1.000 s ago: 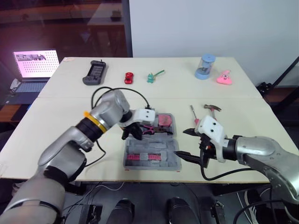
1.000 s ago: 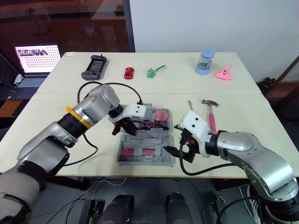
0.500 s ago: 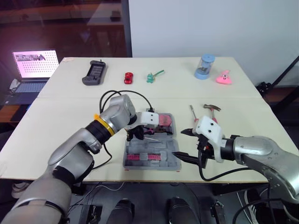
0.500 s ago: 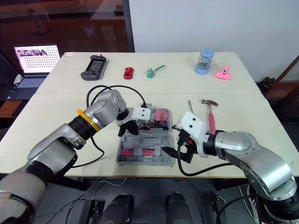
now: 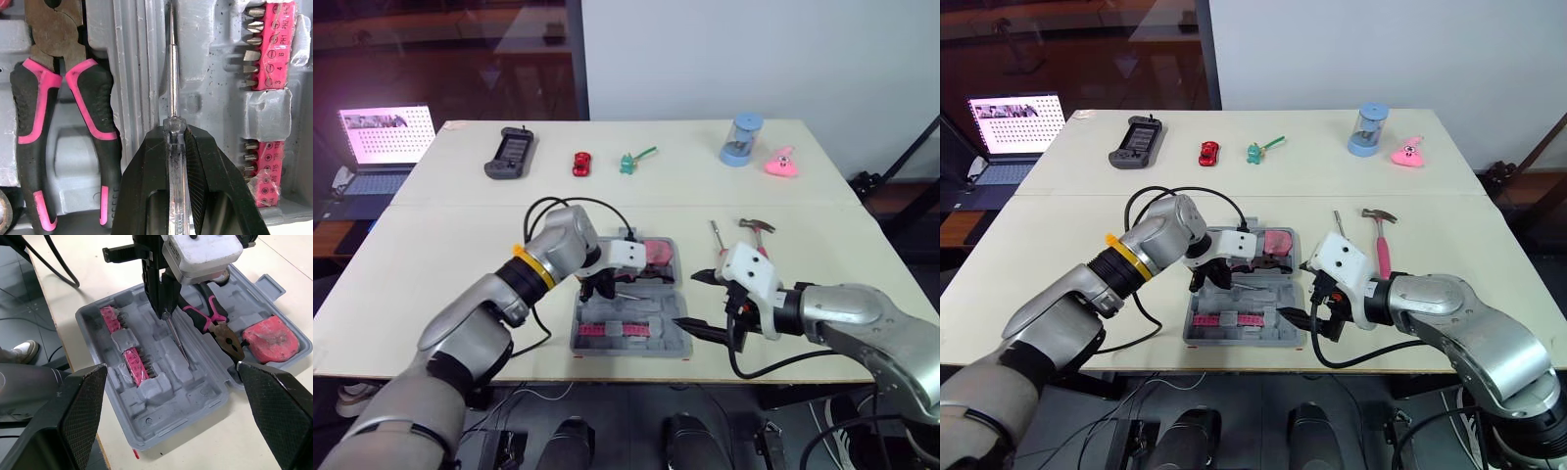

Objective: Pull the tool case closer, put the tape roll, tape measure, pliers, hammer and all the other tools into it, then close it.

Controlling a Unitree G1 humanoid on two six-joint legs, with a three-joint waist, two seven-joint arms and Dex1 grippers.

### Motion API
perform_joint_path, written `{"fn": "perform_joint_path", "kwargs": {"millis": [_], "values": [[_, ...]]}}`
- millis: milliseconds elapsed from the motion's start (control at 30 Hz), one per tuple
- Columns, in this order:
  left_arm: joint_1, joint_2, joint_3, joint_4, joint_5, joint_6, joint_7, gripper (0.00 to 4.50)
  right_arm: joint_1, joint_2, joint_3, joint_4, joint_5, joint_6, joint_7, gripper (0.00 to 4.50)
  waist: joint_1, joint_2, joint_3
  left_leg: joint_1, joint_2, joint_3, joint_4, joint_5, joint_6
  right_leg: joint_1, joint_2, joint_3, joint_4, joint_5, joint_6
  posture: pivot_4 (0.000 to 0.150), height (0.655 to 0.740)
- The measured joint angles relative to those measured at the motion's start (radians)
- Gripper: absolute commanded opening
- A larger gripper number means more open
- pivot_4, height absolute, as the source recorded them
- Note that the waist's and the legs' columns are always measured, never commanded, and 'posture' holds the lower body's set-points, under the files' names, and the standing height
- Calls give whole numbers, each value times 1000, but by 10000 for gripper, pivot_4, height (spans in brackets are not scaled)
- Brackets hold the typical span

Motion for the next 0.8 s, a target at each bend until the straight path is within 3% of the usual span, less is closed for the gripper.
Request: {"fn": "perform_joint_path", "kwargs": {"millis": [567, 800], "values": [[-10, -62, 13, 58, 17, 3, 25, 142, 0, 0, 25, 2, -12, -1, -1, 45000, 4, 0, 0, 1, 0, 0, 1, 0, 0, 2, 0, 0, 0, 0, 0, 1500, 6902], [-9, -43, 29, 13, 6, 18, -3, 32236, -6, 0, 29, 13, -14, -5, -1, 45000, 1, 0, 0, 1, 0, 0, 1, 0, 0, 2, 0, 0, 0, 0, 0, 1500, 6902]]}}
